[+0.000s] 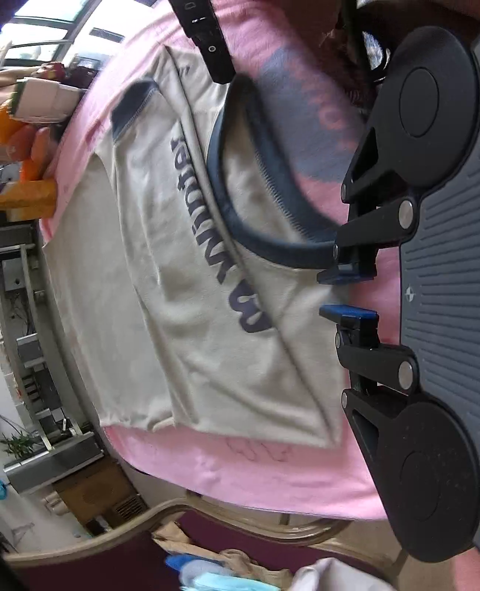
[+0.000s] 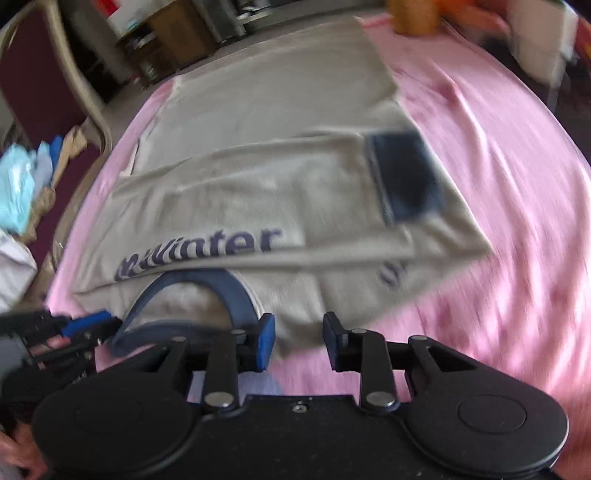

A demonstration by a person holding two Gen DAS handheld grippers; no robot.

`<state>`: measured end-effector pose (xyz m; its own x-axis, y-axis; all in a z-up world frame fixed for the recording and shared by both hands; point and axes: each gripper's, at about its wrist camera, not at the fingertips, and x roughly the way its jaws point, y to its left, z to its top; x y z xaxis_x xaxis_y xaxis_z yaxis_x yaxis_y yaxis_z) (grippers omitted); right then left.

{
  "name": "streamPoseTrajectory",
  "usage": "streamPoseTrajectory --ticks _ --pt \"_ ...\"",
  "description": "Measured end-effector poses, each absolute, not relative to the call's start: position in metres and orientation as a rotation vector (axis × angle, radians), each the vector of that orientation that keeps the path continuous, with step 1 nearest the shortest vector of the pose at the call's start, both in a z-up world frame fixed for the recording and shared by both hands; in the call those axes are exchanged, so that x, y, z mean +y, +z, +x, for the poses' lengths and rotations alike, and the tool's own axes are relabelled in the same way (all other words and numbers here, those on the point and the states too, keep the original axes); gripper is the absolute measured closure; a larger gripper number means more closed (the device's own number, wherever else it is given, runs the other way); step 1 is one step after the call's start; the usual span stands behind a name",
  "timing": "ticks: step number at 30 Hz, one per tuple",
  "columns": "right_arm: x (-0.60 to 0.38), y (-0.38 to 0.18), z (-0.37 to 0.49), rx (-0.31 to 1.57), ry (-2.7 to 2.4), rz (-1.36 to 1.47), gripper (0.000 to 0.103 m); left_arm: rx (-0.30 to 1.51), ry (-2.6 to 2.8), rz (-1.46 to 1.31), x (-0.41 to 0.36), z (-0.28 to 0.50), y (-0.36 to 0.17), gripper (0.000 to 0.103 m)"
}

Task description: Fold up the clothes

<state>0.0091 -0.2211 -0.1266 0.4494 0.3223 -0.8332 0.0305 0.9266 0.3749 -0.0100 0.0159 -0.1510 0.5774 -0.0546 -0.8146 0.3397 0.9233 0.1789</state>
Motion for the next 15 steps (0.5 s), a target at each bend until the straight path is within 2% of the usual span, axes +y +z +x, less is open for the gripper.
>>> streamPoseTrajectory --ticks 3,4,6,15 --pt "-0.234 -0.12 0.002 1.044 0.204 0.475 0.077 0.912 -0.27 0.149 0.036 -0.016 -0.137 0.087" --pt "-0.234 -0.117 0.001 1.02 0.222 0.489 0.088 0.891 -0.268 0.117 0.038 -0.016 -0.133 0.086" --pt "-0.229 -0.114 0.002 0.992 0.257 0.486 0.097 0.885 -0.251 0.119 0.033 -0.01 -0.135 0.087" --pt "-0.2 -0.132 0.018 1.114 0.298 0.428 0.096 0.963 -0.266 0.247 0.01 -0.004 -0.149 0.087"
